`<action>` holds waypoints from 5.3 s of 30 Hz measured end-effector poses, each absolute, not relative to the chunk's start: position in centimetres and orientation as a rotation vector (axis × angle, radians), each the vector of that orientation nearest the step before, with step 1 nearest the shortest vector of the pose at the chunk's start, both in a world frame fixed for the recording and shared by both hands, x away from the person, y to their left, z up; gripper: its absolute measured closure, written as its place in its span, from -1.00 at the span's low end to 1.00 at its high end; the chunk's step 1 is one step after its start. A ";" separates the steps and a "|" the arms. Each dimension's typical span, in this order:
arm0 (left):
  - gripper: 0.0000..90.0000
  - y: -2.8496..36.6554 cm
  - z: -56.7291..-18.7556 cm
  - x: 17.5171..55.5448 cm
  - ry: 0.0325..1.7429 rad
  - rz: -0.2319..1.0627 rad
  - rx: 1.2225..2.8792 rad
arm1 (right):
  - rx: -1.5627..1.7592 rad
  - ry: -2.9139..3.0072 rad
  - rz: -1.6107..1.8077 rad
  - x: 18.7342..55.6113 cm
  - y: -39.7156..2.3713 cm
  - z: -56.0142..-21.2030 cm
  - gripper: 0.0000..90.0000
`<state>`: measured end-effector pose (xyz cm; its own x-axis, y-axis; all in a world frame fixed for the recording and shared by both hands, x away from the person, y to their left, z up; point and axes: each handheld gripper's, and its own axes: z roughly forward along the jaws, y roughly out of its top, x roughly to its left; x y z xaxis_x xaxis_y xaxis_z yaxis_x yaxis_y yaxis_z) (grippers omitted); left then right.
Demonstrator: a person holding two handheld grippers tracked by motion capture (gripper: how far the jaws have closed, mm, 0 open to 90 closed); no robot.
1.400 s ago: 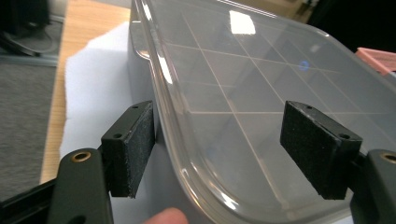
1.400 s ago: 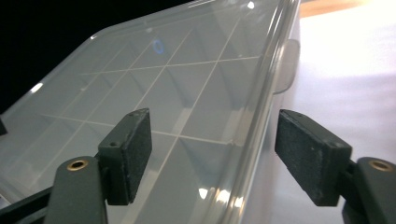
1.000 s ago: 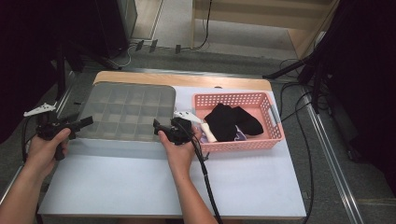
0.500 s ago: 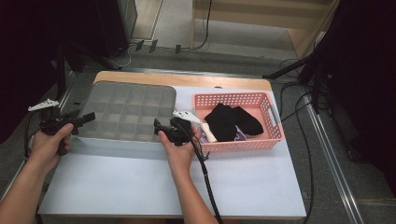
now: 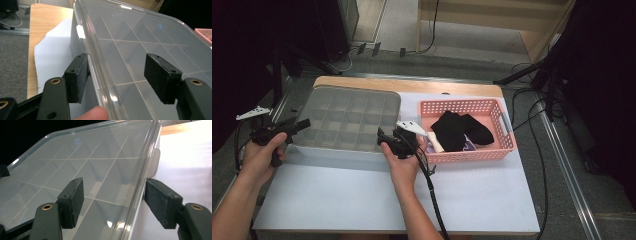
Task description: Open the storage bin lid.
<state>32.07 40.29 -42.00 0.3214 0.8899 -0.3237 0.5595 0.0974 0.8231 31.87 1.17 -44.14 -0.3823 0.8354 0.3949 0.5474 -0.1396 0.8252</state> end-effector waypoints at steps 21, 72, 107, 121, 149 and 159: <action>-0.19 40.8 -41.6 31.4 1.359 0.451 1.596 | 1.468 1.825 1.516 31.1 0.7 -42.6 -0.23; -0.37 40.6 -42.6 34.3 1.349 0.410 1.605 | 1.637 1.841 1.510 33.3 1.5 -44.0 -0.30; -0.24 40.1 -41.2 34.0 1.344 0.500 1.616 | 1.662 1.854 1.501 33.0 1.1 -43.2 -0.16; -0.10 41.1 -41.6 33.2 1.304 0.431 1.565 | 1.688 1.778 1.506 31.5 0.2 -43.5 0.01; -0.34 37.6 -41.1 33.2 1.341 0.429 1.743 | 1.758 1.811 1.507 31.9 -0.8 -43.5 0.10; 0.11 38.7 -41.0 33.0 1.370 0.384 1.712 | 1.754 1.804 1.522 32.0 -1.1 -43.4 0.14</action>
<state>32.96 38.75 -41.02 0.3425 0.8984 -0.2748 0.6250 0.0006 0.7807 31.98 -1.10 -43.39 -0.2754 0.8278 0.4887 0.6213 -0.2347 0.7476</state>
